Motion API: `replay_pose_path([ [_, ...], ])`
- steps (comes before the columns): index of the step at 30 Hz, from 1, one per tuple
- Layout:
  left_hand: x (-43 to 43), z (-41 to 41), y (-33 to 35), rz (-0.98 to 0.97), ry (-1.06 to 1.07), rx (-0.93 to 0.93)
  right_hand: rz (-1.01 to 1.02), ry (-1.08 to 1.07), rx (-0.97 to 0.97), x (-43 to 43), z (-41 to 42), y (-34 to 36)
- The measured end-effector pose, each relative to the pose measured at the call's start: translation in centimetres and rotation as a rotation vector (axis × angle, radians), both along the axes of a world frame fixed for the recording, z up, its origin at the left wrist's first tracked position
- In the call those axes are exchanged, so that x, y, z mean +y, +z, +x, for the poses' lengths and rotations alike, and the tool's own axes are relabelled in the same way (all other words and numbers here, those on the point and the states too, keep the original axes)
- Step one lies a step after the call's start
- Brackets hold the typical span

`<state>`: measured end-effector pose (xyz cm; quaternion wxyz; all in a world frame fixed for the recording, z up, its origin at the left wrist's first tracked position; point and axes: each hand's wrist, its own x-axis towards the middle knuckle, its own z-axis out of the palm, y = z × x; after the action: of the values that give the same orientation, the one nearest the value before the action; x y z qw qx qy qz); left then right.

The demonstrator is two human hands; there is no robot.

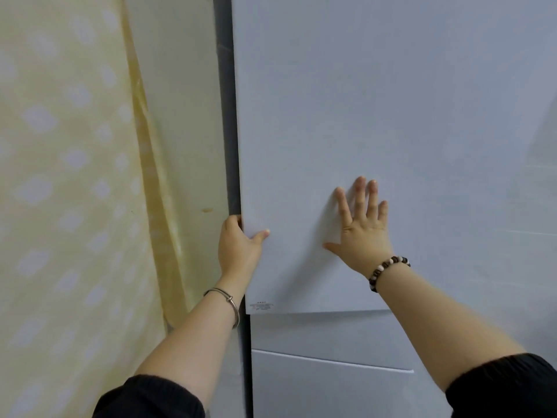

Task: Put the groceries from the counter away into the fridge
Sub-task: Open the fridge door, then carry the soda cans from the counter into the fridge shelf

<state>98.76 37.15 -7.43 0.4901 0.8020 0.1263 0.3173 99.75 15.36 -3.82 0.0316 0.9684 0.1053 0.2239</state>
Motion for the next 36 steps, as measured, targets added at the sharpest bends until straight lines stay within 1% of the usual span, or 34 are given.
replay_pose_path([
  [3,-0.7,-3.0,-0.4,0.004,0.022,-0.017,0.181,0.006,0.049,1.2,-2.8,-0.4],
  [5,-1.4,-5.1,-0.7,0.003,0.034,-0.032,0.263,0.013,0.060,1.6,-4.6,-0.4],
  [7,-2.1,-7.3,-0.8,0.005,0.038,-0.038,0.378,0.065,0.081,1.4,-6.4,-0.3],
  [11,-2.9,-11.8,-0.9,0.058,0.005,0.000,0.784,0.220,0.167,0.4,-11.2,-0.5],
  [13,-3.6,-14.3,-0.9,0.083,-0.024,0.024,0.941,0.270,0.215,-0.2,-13.7,-0.9],
  [15,-4.9,-17.3,-0.7,0.049,-0.054,0.047,1.076,0.294,0.248,-0.8,-16.4,-1.3],
  [17,-6.4,-20.5,-0.6,0.003,-0.139,0.093,1.220,0.288,0.271,-1.7,-19.1,-1.4],
  [20,-8.3,-25.1,-0.4,-0.018,-0.406,0.171,1.394,0.276,0.249,-3.8,-23.3,-1.2],
  [21,-8.8,-26.5,-0.3,0.000,-0.472,0.151,1.426,0.275,0.235,-4.7,-24.7,-1.0],
  [22,-9.3,-27.8,-0.2,0.044,-0.489,0.088,1.446,0.276,0.218,-5.6,-26.0,-1.0],
  [25,-11.3,-30.5,0.2,0.211,-0.364,-0.215,1.525,0.271,0.160,-8.4,-29.9,-0.7],
  [27,-13.3,-31.5,0.7,0.308,-0.363,-0.304,1.589,0.261,0.122,-10.4,-32.5,-0.5],
  [29,-15.5,-31.7,1.3,0.469,-0.390,-0.310,1.571,0.248,0.064,-12.4,-34.9,-0.4],
  [31,-17.7,-31.5,2.1,0.618,-0.418,-0.308,1.492,0.213,-0.021,-14.3,-36.9,-0.3],
  [33,-19.8,-31.4,2.7,0.633,-0.473,-0.271,1.459,0.137,-0.092,-16.3,-38.5,-0.4],
  [36,-23.0,-31.9,3.1,0.569,-0.541,-0.265,1.453,-0.017,-0.165,-19.2,-39.9,-0.7],
])
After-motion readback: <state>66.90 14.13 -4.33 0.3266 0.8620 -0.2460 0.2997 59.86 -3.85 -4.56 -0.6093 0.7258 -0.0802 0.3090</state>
